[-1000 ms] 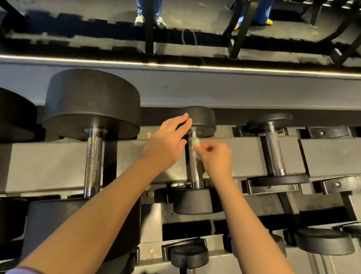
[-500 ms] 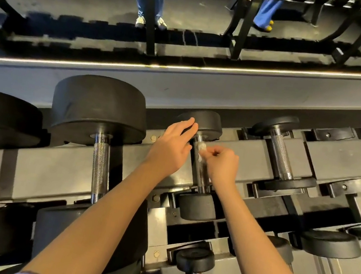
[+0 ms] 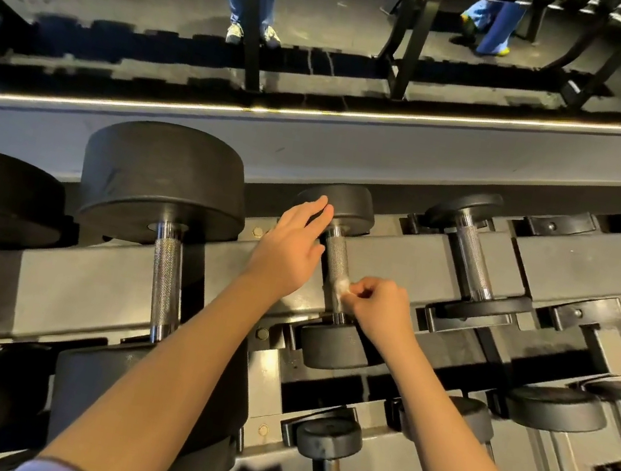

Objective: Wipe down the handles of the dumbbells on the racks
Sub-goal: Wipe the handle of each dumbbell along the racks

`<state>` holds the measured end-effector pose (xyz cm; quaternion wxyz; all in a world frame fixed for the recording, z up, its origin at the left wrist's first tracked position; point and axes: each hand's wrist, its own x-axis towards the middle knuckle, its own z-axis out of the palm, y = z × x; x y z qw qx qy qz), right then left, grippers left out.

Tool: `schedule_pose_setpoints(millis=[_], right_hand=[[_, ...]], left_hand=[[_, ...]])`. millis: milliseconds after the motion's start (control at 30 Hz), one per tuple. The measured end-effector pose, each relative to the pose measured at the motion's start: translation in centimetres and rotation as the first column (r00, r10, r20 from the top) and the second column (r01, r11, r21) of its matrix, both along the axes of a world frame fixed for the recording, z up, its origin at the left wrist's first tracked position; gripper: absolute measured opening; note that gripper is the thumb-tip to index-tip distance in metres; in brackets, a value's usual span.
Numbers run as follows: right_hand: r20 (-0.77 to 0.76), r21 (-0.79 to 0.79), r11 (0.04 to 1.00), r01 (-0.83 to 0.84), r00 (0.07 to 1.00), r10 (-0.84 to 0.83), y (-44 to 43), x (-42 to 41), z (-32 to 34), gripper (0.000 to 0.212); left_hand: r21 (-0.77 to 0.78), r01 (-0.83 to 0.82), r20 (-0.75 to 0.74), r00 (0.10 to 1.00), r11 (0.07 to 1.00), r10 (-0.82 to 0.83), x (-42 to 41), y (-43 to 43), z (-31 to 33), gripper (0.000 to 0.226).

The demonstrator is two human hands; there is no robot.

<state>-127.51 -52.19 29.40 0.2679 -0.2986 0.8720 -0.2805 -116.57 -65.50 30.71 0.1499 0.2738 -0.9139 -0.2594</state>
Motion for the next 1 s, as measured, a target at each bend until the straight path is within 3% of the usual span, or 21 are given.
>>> schedule_pose_setpoints(millis=[100,200,267,333,400,567,700,767,933,1000], right_hand=[[-0.009,0.043,0.999,-0.025,1.0,0.026,0.8,0.2,0.1,0.008],[0.035,-0.112,0.993,0.044,0.999,-0.04,1.4,0.7,0.7,0.011],[0.067,-0.23,0.969,0.087,0.995,-0.074,1.6,1.0,1.0,0.012],[0.128,-0.283,0.954,0.094,0.99,-0.06,1.5,1.2,0.9,0.013],[0.159,-0.287,0.956,0.056,0.987,-0.01,1.4,1.4,0.6,0.017],[0.211,-0.345,0.937,0.058,0.977,0.017,1.5,1.7,0.7,0.028],[-0.098,-0.23,0.973,0.027,0.994,-0.051,2.0,2.8,-0.3,0.034],[-0.158,-0.198,0.978,0.061,0.983,-0.093,1.9,3.2,-0.6,0.033],[-0.176,-0.253,0.96,0.118,0.97,-0.166,1.9,3.3,-0.6,0.022],[-0.181,-0.253,0.96,0.117,0.97,-0.165,1.8,3.4,-0.6,0.021]], left_hand=[[0.007,-0.016,0.035,0.999,1.0,0.016,0.0,0.3,0.6,0.055],[0.04,-0.084,-0.172,0.981,0.996,0.089,0.4,1.6,-0.1,0.039],[0.333,-0.105,-0.204,0.962,0.937,0.18,0.6,3.0,-0.8,0.032],[0.609,-0.107,-0.13,0.964,0.786,0.232,0.2,4.3,-1.2,0.026],[0.67,-0.105,-0.128,0.959,0.735,0.253,-0.2,5.1,-1.4,0.023],[0.577,-0.198,-0.216,0.898,0.792,0.382,-0.7,4.7,-1.2,0.012],[0.493,-0.387,-0.184,0.829,0.779,0.528,-1.5,2.5,-0.7,0.017],[0.522,-0.41,-0.185,0.802,0.748,0.568,-2.3,1.8,-0.8,0.01],[0.483,-0.37,-0.197,0.837,0.794,0.51,-3.8,2.9,-2.2,0.003],[0.435,-0.36,-0.183,0.862,0.825,0.473,-3.8,3.3,-2.7,0.013]])
